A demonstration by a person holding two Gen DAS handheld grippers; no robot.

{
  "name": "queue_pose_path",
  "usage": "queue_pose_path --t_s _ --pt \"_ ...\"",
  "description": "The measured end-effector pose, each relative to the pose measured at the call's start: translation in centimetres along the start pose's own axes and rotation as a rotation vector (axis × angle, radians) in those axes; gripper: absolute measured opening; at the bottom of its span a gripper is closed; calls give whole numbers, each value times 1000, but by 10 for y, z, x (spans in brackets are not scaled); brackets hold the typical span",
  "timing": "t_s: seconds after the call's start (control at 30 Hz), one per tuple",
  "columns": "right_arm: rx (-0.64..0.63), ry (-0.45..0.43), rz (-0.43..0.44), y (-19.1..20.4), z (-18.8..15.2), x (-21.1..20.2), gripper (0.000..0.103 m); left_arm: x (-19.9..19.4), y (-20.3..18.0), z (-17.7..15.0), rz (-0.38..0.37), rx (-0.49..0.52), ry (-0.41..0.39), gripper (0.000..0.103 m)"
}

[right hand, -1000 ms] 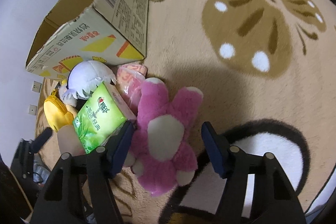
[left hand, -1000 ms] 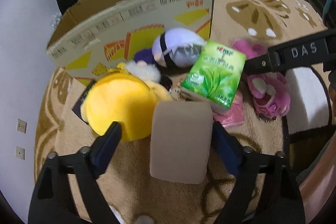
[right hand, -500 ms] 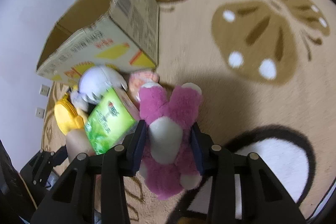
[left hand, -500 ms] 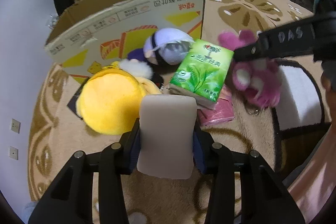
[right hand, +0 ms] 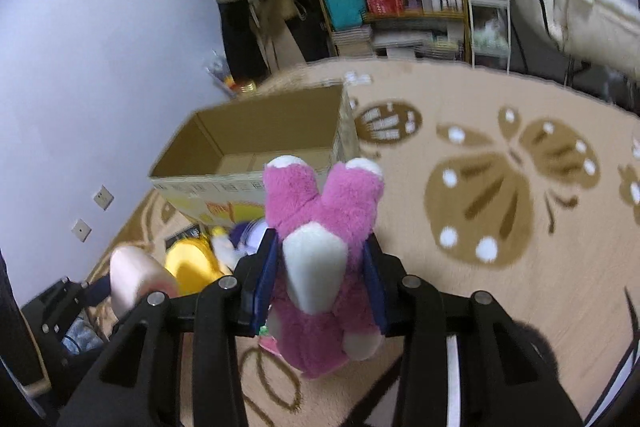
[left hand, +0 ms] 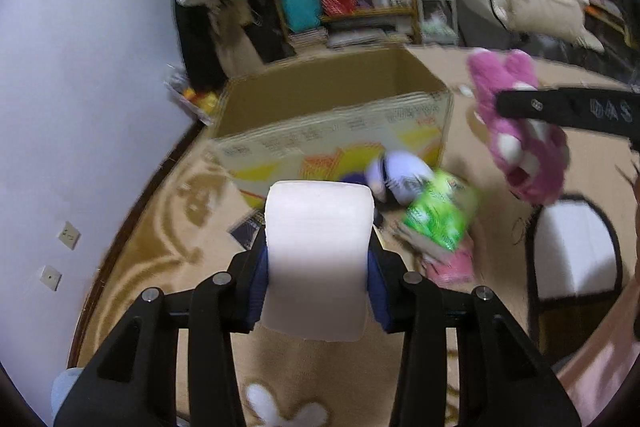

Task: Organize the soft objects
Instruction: 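Close left tool on roll cushion while right tool grasps and lifts pink bunny, then drop roll cushion into box with left tool while right tool drops bunny in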

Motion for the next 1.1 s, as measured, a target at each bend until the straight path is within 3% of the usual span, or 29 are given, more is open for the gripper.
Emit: queue_pose_path --t_s 0.17,0.33,0.67,1.1 --pt "-54 -125 18 22 17 -31 42 -3 31 25 40 -80 -68 41" --pt "-103 -191 39 38 37 -38 42 0 52 46 68 -126 -113 41" --pt "-177 -253 51 54 75 -27 42 29 65 96 100 -134 -179 41" --pt "-229 -299 101 59 120 13 44 81 65 125 74 -141 -154 42"
Point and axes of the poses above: each gripper's, at about its wrist camera, not at the fingertips, and x roughly the way its jaws point, y to its left, z to its top, the point moved 10 cm from there along x, roughly the way its jaws point, and after that the axes turned 11 degrees about z, right-handed, at the moved point
